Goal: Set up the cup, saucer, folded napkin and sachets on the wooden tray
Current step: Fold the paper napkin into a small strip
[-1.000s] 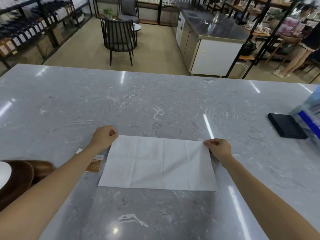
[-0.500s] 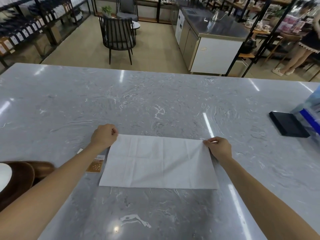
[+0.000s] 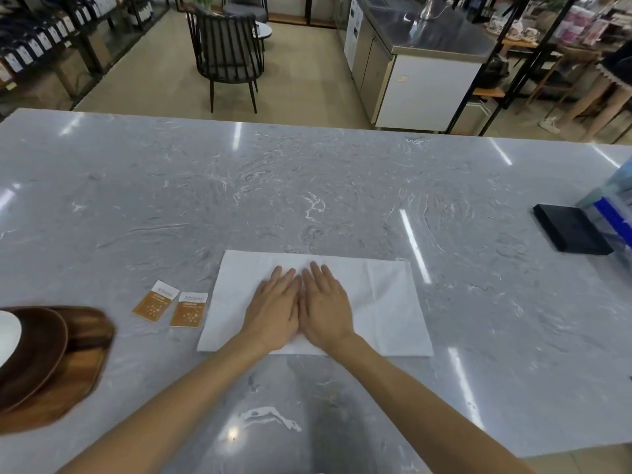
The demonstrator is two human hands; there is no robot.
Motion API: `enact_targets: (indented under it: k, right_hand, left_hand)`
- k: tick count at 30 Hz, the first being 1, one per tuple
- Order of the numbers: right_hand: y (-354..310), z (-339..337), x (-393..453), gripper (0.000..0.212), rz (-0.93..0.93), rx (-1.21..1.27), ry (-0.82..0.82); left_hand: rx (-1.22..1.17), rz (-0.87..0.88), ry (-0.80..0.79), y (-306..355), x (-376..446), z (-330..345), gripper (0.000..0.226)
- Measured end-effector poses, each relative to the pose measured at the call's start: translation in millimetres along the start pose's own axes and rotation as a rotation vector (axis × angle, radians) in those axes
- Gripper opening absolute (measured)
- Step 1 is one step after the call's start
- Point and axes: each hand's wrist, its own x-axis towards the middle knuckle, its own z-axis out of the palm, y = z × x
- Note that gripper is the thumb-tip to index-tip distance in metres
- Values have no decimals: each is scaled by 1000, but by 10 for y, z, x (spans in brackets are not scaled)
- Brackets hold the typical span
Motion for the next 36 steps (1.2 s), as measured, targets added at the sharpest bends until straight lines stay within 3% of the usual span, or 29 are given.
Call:
enact_targets:
  k: [11, 22, 30, 34, 36]
  right_hand:
    - [172, 207, -161, 68, 93, -93, -48]
    - [1737, -418, -638, 62, 361, -140, 42]
    - [1734, -488, -703, 58, 361, -134, 94]
    - [1628, -541, -771, 52, 410, -136, 223]
    - [1593, -567, -808, 55, 462, -93, 190]
  left_hand:
    - [136, -39, 81, -146, -186, 176, 61]
    - [148, -224, 165, -736, -384, -42, 80]
    - [158, -209, 149, -657, -399, -68, 76]
    - [125, -96, 145, -462, -368, -78, 62]
    - [57, -3, 115, -230, -340, -40, 57]
